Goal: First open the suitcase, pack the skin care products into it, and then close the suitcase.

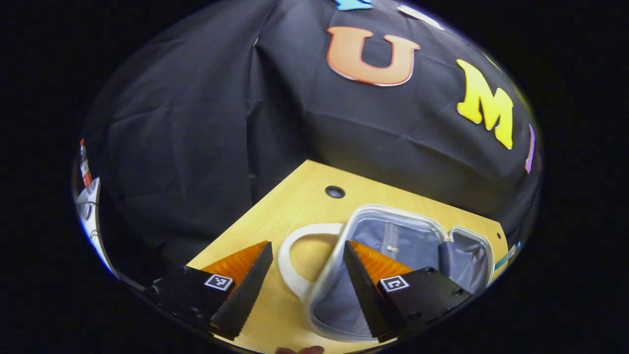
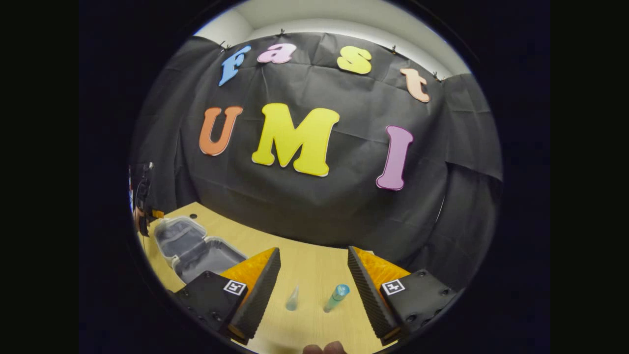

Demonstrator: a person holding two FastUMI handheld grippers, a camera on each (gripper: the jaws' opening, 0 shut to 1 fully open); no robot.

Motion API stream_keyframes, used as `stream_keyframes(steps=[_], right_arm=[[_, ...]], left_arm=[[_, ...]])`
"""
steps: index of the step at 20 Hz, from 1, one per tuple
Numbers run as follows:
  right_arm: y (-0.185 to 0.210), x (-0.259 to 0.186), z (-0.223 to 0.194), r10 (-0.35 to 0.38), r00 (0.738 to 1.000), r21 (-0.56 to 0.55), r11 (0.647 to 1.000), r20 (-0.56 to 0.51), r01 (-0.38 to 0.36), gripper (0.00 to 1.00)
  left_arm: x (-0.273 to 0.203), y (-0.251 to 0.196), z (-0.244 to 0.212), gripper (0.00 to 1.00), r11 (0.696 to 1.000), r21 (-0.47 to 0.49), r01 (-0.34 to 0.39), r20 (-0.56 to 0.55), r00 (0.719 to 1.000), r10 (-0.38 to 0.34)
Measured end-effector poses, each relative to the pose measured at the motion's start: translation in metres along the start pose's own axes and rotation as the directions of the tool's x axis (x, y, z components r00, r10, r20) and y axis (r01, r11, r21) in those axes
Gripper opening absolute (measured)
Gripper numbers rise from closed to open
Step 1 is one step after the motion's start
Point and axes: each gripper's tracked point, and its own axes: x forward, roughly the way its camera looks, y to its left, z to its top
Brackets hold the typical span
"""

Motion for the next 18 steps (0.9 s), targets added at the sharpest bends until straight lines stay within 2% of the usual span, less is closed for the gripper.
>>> stream_keyframes(steps=[3, 4, 8, 13, 18], right_arm=[[-0.012, -0.002, 0.003, -0.003, 1.000, 0.063, 0.998, 0.025, 0.002, 0.82], [-0.018, -0.004, 0.000, -0.009, 1.000, 0.080, 0.997, 0.025, 0.007, 0.81], [-0.055, -0.015, -0.020, -0.051, 0.999, 0.114, 0.992, 0.013, 0.049, 0.81], [-0.097, -0.029, -0.045, -0.031, 0.999, 0.074, 0.997, 0.019, 0.030, 0.81], [-0.130, -0.035, -0.074, -0.038, 0.999, 0.064, 0.997, -0.026, 0.039, 0.81]], left_arm=[[-0.047, -0.056, 0.045, 0.99, 0.998, 0.064, -0.006, 0.153, 0.988, -0.004], [-0.066, -0.073, 0.055, 0.99, 0.998, 0.059, -0.010, 0.190, 0.982, -0.002], [-0.126, -0.166, 0.062, 0.98, 0.999, 0.014, 0.051, 0.257, 0.965, -0.053], [-0.171, -0.279, 0.037, 0.98, 0.979, 0.155, 0.131, 0.287, 0.942, -0.171], [-0.191, -0.389, -0.006, 0.98, 0.926, 0.268, 0.266, 0.246, 0.911, -0.332]])
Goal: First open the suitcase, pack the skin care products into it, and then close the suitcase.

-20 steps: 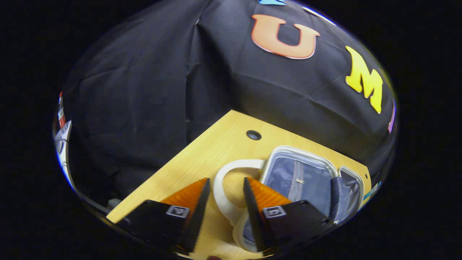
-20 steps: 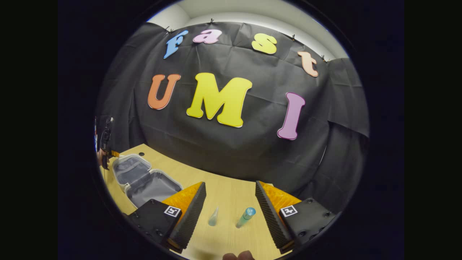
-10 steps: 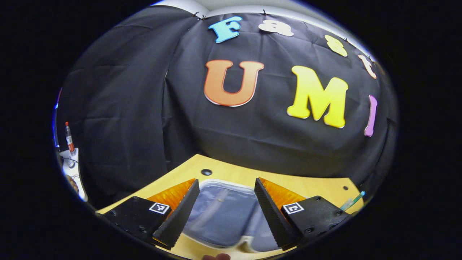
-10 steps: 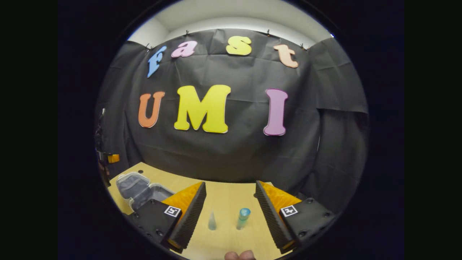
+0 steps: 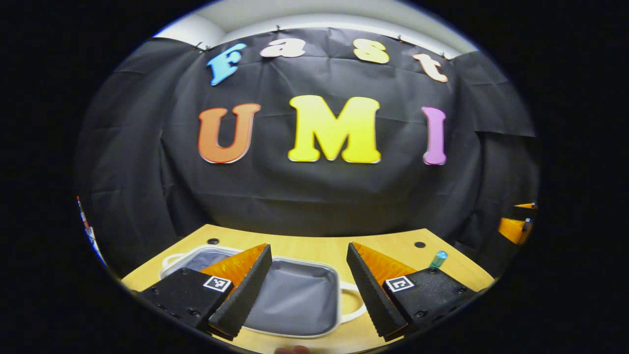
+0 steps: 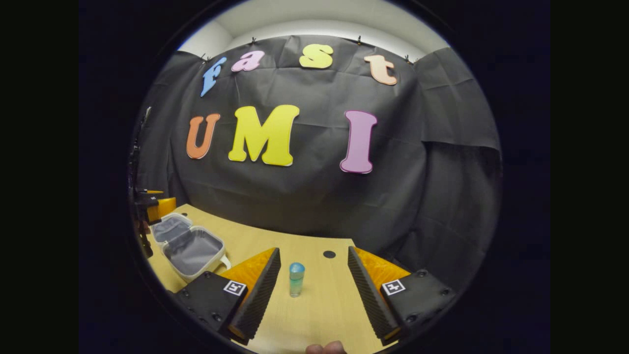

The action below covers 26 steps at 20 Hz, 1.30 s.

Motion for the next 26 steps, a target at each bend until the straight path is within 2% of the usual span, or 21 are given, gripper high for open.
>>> stream_keyframes(steps=[5, 9, 12, 17, 20, 24, 26], right_arm=[[-0.024, 0.005, -0.022, 0.004, 0.999, 0.003, 1.000, -0.037, -0.004, 0.81], [-0.048, 0.003, -0.047, -0.011, 0.995, -0.009, 1.000, -0.095, 0.010, 0.81], [-0.071, 0.001, -0.063, -0.035, 0.989, -0.023, 0.999, -0.141, 0.032, 0.81], [-0.100, 0.005, -0.086, -0.072, 0.977, -0.047, 0.997, -0.200, 0.064, 0.82], [-0.104, 0.010, -0.096, -0.079, 0.970, -0.041, 0.997, -0.228, 0.072, 0.81], [-0.105, 0.017, -0.098, -0.076, 0.969, -0.034, 0.997, -0.235, 0.070, 0.81], [-0.104, 0.019, -0.101, -0.072, 0.968, -0.032, 0.997, -0.239, 0.066, 0.81]], left_arm=[[0.019, -0.106, -0.055, 0.98, 0.984, 0.031, 0.175, -0.096, 0.981, -0.171], [0.041, -0.153, -0.112, 0.98, 0.967, 0.050, 0.249, -0.192, 0.953, -0.235], [0.066, -0.172, -0.156, 0.98, 0.963, 0.060, 0.261, -0.259, 0.936, -0.238], [0.105, -0.162, -0.201, 0.99, 0.979, 0.069, 0.190, -0.332, 0.930, -0.157], [0.125, -0.160, -0.220, 0.99, 0.984, 0.051, 0.171, -0.374, 0.917, -0.140], [0.135, -0.170, -0.220, 0.90, 0.977, 0.071, 0.199, -0.372, 0.914, -0.159], [0.138, -0.172, -0.225, 0.79, 0.977, 0.077, 0.201, -0.398, 0.904, -0.155]])
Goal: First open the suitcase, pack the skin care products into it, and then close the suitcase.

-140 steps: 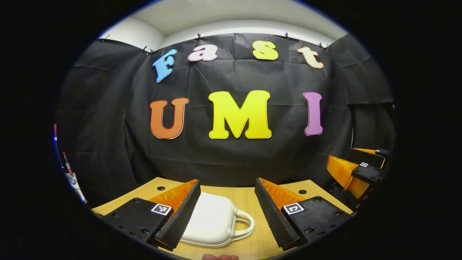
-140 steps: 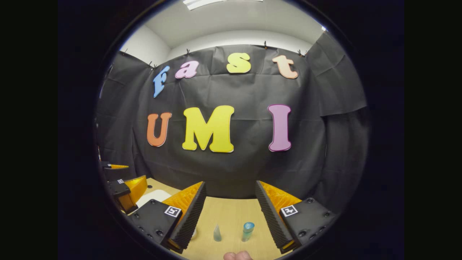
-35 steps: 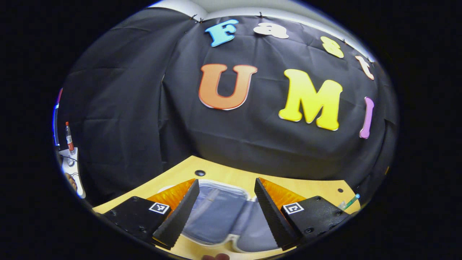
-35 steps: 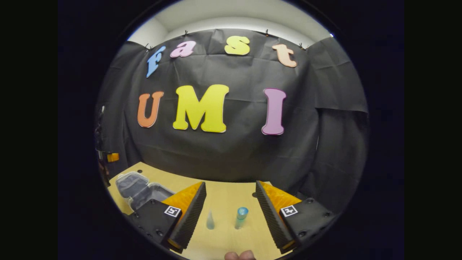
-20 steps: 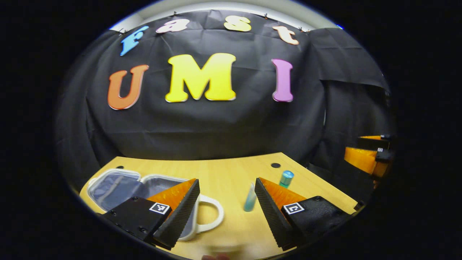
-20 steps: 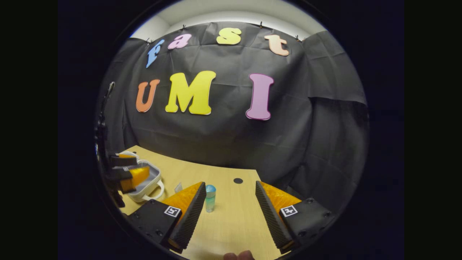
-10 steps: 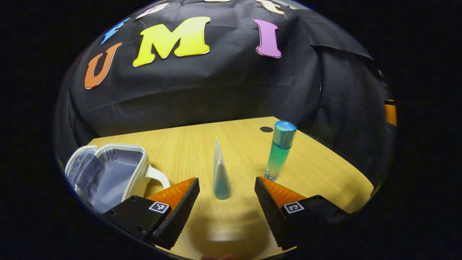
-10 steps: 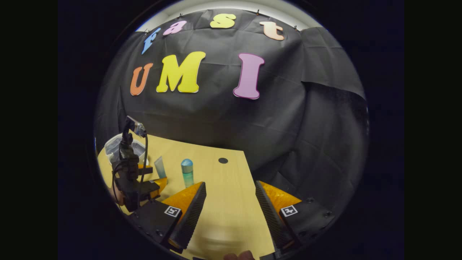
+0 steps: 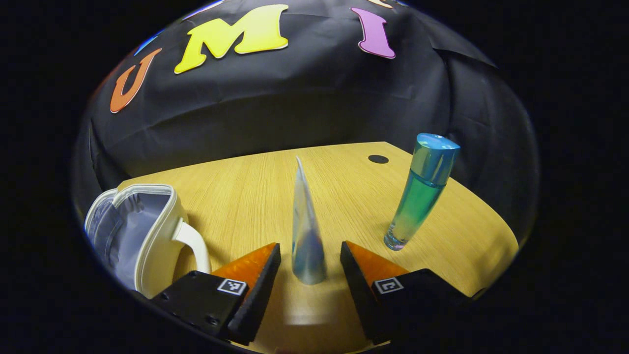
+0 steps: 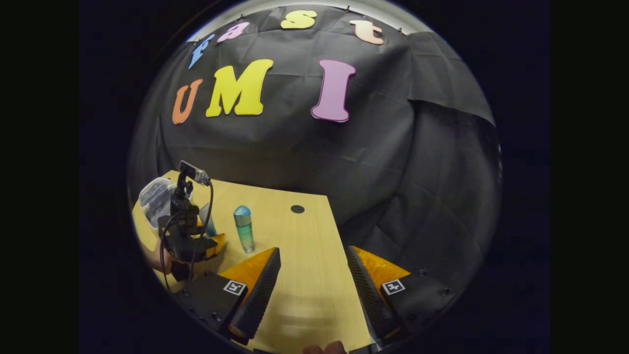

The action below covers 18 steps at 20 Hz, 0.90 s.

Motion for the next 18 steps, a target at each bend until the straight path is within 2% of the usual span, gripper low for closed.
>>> stream_keyframes(steps=[2, 3, 4, 5, 8, 9, 10, 11, 13, 18], right_arm=[[0.000, 0.002, 0.000, 0.001, 1.000, 0.002, 1.000, 0.000, -0.001, 0.81], [0.001, 0.003, 0.000, 0.003, 1.000, 0.001, 1.000, -0.001, -0.003, 0.81], [0.002, 0.006, -0.002, 0.005, 1.000, 0.001, 1.000, -0.002, -0.005, 0.81], [0.003, 0.008, -0.003, 0.008, 1.000, 0.001, 1.000, -0.004, -0.008, 0.81], [0.016, 0.020, -0.013, 0.041, 0.999, 0.014, 0.999, -0.016, -0.041, 0.81], [0.025, 0.025, -0.018, 0.066, 0.998, 0.020, 0.998, -0.024, -0.065, 0.82], [0.037, 0.032, -0.022, 0.096, 0.995, 0.022, 0.995, -0.032, -0.096, 0.81], [0.050, 0.040, -0.028, 0.126, 0.991, 0.023, 0.992, -0.040, -0.125, 0.83], [0.076, 0.056, -0.037, 0.181, 0.982, 0.045, 0.983, -0.051, -0.179, 0.82], [0.134, 0.102, -0.044, 0.265, 0.963, 0.092, 0.961, -0.048, -0.260, 0.83]], left_arm=[[0.004, 0.002, 0.000, 0.50, 1.000, -0.021, -0.010, -0.015, 1.000, 0.009], [0.005, 0.003, -0.001, 0.43, 1.000, -0.027, -0.010, -0.024, 1.000, 0.009], [0.003, 0.006, 0.001, 0.49, 0.999, -0.035, -0.012, -0.024, 1.000, 0.011], [0.002, 0.007, 0.002, 0.41, 0.999, -0.048, -0.015, -0.020, 1.000, 0.014], [-0.010, 0.004, 0.010, 0.38, 0.997, -0.078, 0.019, -0.004, 1.000, -0.019], [-0.021, 0.003, 0.014, 0.45, 0.996, -0.087, 0.028, 0.003, 1.000, -0.028], [-0.033, 0.002, 0.020, 0.37, 0.995, -0.095, 0.036, 0.016, 0.999, -0.035], [-0.050, 0.004, 0.024, 0.37, 0.994, -0.103, 0.037, 0.026, 0.999, -0.034], [-0.083, 0.012, 0.030, 0.37, 0.992, -0.122, 0.027, 0.037, 0.999, -0.022], [-0.156, 0.044, 0.028, 0.36, 0.982, -0.187, -0.041, 0.022, 0.999, 0.046]])
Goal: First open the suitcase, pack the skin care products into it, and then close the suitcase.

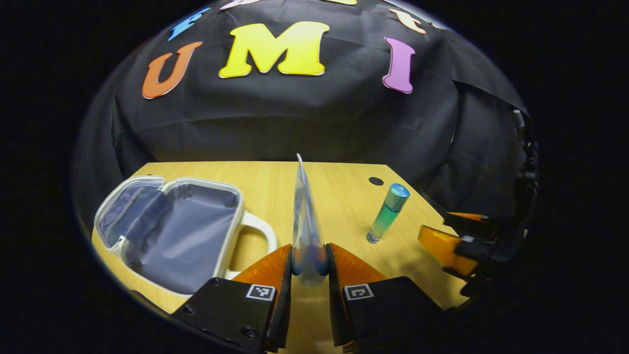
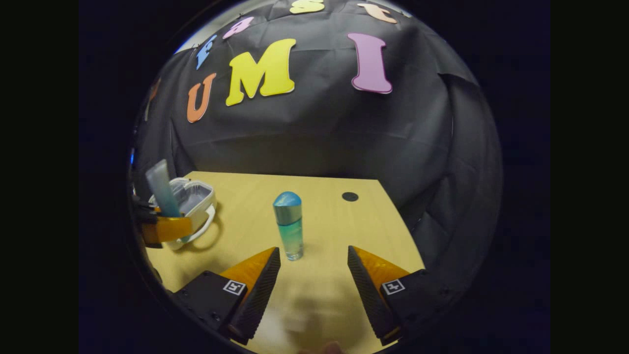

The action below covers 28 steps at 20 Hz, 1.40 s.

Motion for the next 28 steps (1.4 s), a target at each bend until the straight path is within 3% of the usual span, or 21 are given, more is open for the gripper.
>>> stream_keyframes(steps=[7, 14, 15, 17, 20, 24, 27, 28], right_arm=[[0.027, 0.066, -0.016, 0.035, 0.999, 0.003, 0.999, -0.041, -0.035, 0.82], [0.029, 0.094, -0.026, 0.057, 0.995, 0.035, 0.998, -0.087, -0.054, 0.62], [0.029, 0.095, -0.031, 0.060, 0.993, 0.035, 0.998, -0.105, -0.056, 0.64], [0.027, 0.097, -0.038, 0.056, 0.989, 0.036, 0.998, -0.134, -0.052, 0.57], [0.023, 0.099, -0.036, 0.035, 0.990, 0.019, 0.999, -0.135, -0.033, 0.37], [0.021, 0.087, -0.030, 0.019, 0.988, 0.039, 0.999, -0.156, -0.013, 0.35], [0.019, 0.056, 0.003, 0.010, 0.993, 0.063, 0.998, -0.116, -0.003, 0.31], [0.019, 0.043, 0.013, 0.009, 0.994, 0.078, 0.997, -0.105, -0.001, 0.35]], left_arm=[[-0.050, 0.038, 0.010, 0.36, 0.995, -0.020, -0.094, 0.015, 0.995, 0.095], [-0.077, 0.058, 0.009, 0.36, 0.985, -0.059, -0.162, 0.010, 0.987, 0.163], [-0.079, 0.060, 0.011, 0.36, 0.984, -0.076, -0.164, 0.013, 0.986, 0.165], [-0.087, 0.065, 0.019, 0.37, 0.981, -0.092, -0.173, 0.034, 0.984, 0.177], [-0.098, 0.081, 0.020, 0.37, 0.973, -0.116, -0.198, 0.047, 0.978, 0.204], [-0.101, 0.102, 0.022, 0.37, 0.966, -0.175, -0.189, 0.047, 0.979, 0.200], [-0.092, 0.125, 0.025, 0.36, 0.971, -0.169, -0.166, 0.056, 0.982, 0.178], [-0.088, 0.134, 0.028, 0.37, 0.973, -0.168, -0.157, 0.058, 0.984, 0.169]])
